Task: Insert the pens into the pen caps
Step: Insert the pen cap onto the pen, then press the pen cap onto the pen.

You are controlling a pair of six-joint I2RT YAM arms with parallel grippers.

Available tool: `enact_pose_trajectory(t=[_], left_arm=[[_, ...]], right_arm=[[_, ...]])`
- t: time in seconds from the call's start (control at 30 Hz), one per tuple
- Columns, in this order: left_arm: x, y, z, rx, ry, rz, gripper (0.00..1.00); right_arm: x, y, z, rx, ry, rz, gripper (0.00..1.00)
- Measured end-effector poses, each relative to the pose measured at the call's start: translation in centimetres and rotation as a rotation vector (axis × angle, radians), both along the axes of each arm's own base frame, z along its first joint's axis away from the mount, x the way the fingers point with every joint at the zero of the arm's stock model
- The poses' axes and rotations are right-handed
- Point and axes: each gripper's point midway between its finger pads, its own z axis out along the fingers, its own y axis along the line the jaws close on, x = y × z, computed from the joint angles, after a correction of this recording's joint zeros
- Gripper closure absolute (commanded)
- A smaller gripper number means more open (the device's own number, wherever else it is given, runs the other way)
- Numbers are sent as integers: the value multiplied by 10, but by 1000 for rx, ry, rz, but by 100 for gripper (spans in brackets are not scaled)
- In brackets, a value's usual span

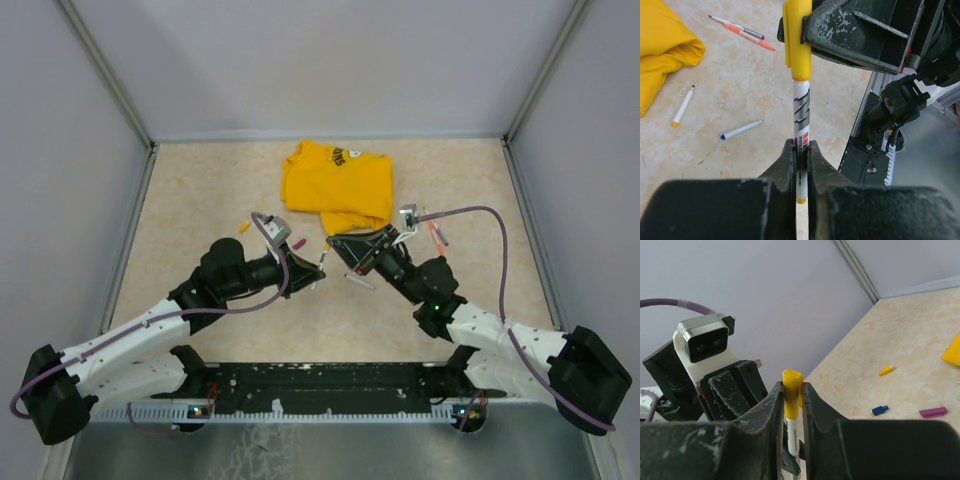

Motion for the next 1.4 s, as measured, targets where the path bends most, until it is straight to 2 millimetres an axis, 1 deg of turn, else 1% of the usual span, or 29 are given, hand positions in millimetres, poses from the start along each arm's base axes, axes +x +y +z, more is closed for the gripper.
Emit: enact_pose_trajectory(t=[0.27, 0.53, 0.73, 0.87, 1.0, 1.03, 1.13, 1.23, 1.33, 1.4], left_arm=[[0, 0, 0, -1, 0, -1, 100], [3, -1, 6, -21, -19, 11, 100], [5, -2, 4, -17, -16, 18, 100], [6, -3, 0, -6, -8, 19, 100], [7, -4, -3, 0, -3, 19, 100], [7, -4, -3, 1, -2, 19, 100], [7, -4, -4, 2, -1, 19, 100], [7, -4, -4, 3, 1, 17, 100], [6, -5, -5, 4, 2, 12, 100], [6, -5, -5, 5, 3, 11, 100]], right_arm=[[-3, -4, 1, -16, 0, -5, 74], [-11, -18, -3, -75, 7, -27, 63], [-13, -29, -10, -120, 28, -58, 60], [-8, -38, -14, -162, 59, -114, 59], [1, -44, 0, -176, 81, -173, 58], [4, -45, 7, -175, 85, -188, 58], [12, -43, 25, -170, 91, -216, 58], [19, -38, 33, -173, 101, -222, 58], [24, -32, 30, -193, 120, -219, 58], [27, -26, 23, -217, 137, -212, 58]])
